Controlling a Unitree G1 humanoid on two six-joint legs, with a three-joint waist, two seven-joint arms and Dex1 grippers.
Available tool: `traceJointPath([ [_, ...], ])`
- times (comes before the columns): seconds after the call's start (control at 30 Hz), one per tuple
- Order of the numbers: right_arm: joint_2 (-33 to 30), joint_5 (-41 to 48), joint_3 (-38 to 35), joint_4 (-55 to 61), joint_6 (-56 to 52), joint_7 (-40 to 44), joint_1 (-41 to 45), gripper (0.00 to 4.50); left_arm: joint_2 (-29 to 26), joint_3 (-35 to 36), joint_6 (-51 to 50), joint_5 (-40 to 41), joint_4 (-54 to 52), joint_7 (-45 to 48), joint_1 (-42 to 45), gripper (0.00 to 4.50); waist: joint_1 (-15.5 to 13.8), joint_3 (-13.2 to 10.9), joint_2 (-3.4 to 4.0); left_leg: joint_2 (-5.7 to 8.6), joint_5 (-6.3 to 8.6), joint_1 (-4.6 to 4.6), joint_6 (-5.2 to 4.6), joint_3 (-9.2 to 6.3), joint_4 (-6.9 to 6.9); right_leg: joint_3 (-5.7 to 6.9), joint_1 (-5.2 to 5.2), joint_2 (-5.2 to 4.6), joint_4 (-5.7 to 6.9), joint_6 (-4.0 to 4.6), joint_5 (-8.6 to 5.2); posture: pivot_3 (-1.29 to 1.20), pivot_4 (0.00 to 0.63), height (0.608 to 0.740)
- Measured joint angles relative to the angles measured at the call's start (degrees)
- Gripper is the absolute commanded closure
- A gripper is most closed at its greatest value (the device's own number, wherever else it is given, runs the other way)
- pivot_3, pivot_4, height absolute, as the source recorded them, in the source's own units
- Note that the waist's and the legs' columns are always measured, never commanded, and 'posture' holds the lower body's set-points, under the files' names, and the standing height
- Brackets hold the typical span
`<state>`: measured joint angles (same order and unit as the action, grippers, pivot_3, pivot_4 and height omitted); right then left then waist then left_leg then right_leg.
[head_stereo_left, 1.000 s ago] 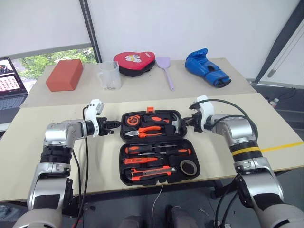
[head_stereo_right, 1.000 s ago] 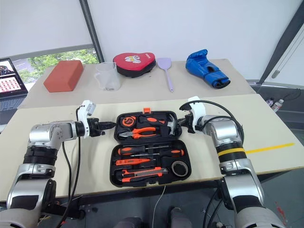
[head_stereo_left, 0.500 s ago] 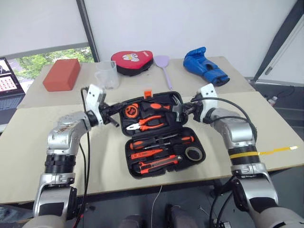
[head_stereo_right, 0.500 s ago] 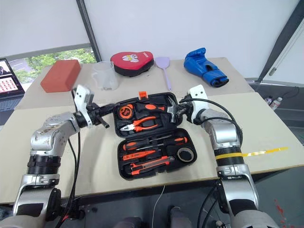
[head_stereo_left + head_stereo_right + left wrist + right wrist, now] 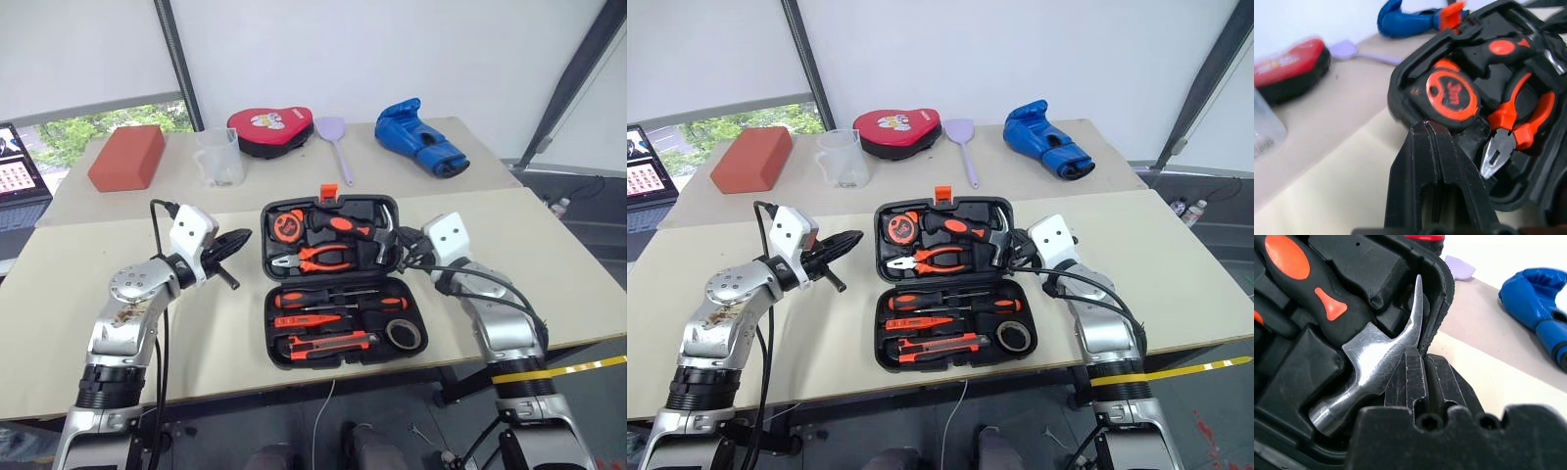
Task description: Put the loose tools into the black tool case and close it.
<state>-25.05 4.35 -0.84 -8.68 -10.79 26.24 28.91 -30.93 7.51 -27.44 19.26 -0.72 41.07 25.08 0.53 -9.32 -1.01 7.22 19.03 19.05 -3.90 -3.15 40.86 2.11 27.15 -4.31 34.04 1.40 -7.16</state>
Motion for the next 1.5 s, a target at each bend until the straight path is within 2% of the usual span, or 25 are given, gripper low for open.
traceJointPath([
  [0.03,0.0,0.48,-0.03,-0.61,-0.3,0.13,0.37,4.5,0.02,0.55,-3.29,1.43,1.5,-0.17,0.61,3.83,-0.01,0.0,0.0,-0.01,-0.03,0.01,-0.03,-0.03,0.0,0.0,0.0,0.01,0.0,0.0,0.0,0.0,0.15,0.74],
  [0.07,-0.01,0.62,-0.05,-1.36,-0.5,0.28,0.84,4.5,0.07,1.1,-7.09,3.06,3.33,-0.29,1.68,3.33,-0.1,0.0,-0.01,-0.01,-0.04,0.02,-0.04,-0.06,0.02,0.01,0.0,0.01,0.01,0.0,0.0,0.0,0.15,0.74],
  [0.2,-0.03,0.9,-0.07,-2.92,-0.54,0.8,1.93,4.5,0.37,2.07,-15.86,7.64,6.54,-0.11,5.72,1.82,-0.15,0.0,0.0,0.01,-0.04,0.06,-0.07,-0.08,0.01,0.02,0.01,-0.01,0.03,0.0,0.0,0.0,0.15,0.74],
  [0.37,-0.03,0.98,-0.07,-2.99,-0.54,1.07,2.01,4.5,2.64,2.18,-19.23,10.27,8.61,-0.11,10.3,1.82,0.03,0.0,0.0,0.01,-0.04,0.12,-0.08,-0.12,-0.03,0.11,0.02,-0.02,0.03,0.0,0.02,0.0,0.15,0.74],
  [0.53,-0.03,1.02,-0.07,-2.89,-0.57,1.08,2.01,4.5,3.09,-0.43,-18.28,8.44,11.03,-0.22,11.87,1.82,-0.01,0.0,-0.01,0.02,-0.04,0.1,-0.07,-0.12,-0.04,0.1,0.01,-0.03,0.0,0.0,0.02,0.0,0.15,0.74],
  [0.57,-0.03,1.02,-0.07,-2.88,-0.58,1.06,2.01,4.5,3.17,-1.43,-17.56,7.46,11.78,-0.35,11.96,2.33,-0.01,0.0,-0.01,0.02,-0.04,0.1,-0.07,-0.12,-0.04,0.1,0.01,-0.03,0.0,0.0,0.02,0.0,0.15,0.74],
  [0.67,-0.03,1.01,-0.07,-2.84,-0.85,0.97,2.01,4.5,4.18,-2.96,-15.88,5.94,14.11,-0.38,12.62,3.37,-0.04,0.0,-0.01,0.01,-0.04,0.11,-0.07,-0.13,-0.03,0.09,0.02,-0.03,0.0,0.01,0.02,0.0,0.15,0.74],
  [0.77,-0.05,0.91,-0.13,-2.91,-1.32,0.69,2.01,4.5,3.96,-3.22,-14.04,4.94,14.32,0.14,12.9,4.35,0.0,0.0,0.0,0.01,-0.04,0.1,-0.07,-0.12,-0.03,0.07,0.02,-0.03,0.0,0.01,0.02,0.0,0.15,0.74],
  [0.8,-0.05,0.91,-0.13,-3.01,-1.39,0.68,2.01,4.5,3.94,-3.22,-13.73,4.83,14.26,0.19,12.88,4.46,0.0,0.0,-0.01,0.01,-0.04,0.11,-0.07,-0.12,-0.03,0.07,0.02,-0.03,0.0,0.01,0.02,0.0,0.15,0.74],
  [1.0,-0.05,0.92,-0.26,-3.0,-1.39,0.66,2.01,4.5,5.09,-2.9,-11.69,4.33,12.22,-1.59,11.56,4.46,-0.03,0.0,0.0,0.01,-0.04,0.13,-0.07,-0.12,-0.02,0.06,0.04,-0.05,0.01,0.01,0.02,0.0,0.15,0.74],
  [1.2,-0.05,0.09,-0.79,-2.95,1.4,-0.29,2.71,4.5,5.79,-2.7,-4.65,2.68,7.44,-2.21,8.6,4.46,0.14,-0.01,-0.01,0.0,-0.04,0.17,-0.07,-0.11,-0.02,0.05,0.1,-0.03,0.0,0.02,0.02,0.0,0.15,0.74],
  [1.37,-0.05,-1.85,-1.04,-2.92,6.94,-1.44,4.27,4.5,4.42,-3.27,5.51,-1.63,3.76,-2.02,6.52,4.46,0.19,-0.01,-0.01,-0.03,-0.04,0.22,-0.07,-0.1,-0.07,0.05,0.2,-0.01,0.01,0.04,0.03,0.0,0.15,0.74],
  [1.5,-0.78,-4.84,0.09,-2.47,12.99,-1.63,2.69,4.5,2.25,-4.89,17.45,-7.34,2.94,-1.49,1.83,4.46,0.23,-0.01,0.0,-0.02,-0.04,0.22,-0.08,-0.08,-0.17,0.07,0.24,0.0,0.01,0.04,0.03,0.0,0.15,0.74],
])
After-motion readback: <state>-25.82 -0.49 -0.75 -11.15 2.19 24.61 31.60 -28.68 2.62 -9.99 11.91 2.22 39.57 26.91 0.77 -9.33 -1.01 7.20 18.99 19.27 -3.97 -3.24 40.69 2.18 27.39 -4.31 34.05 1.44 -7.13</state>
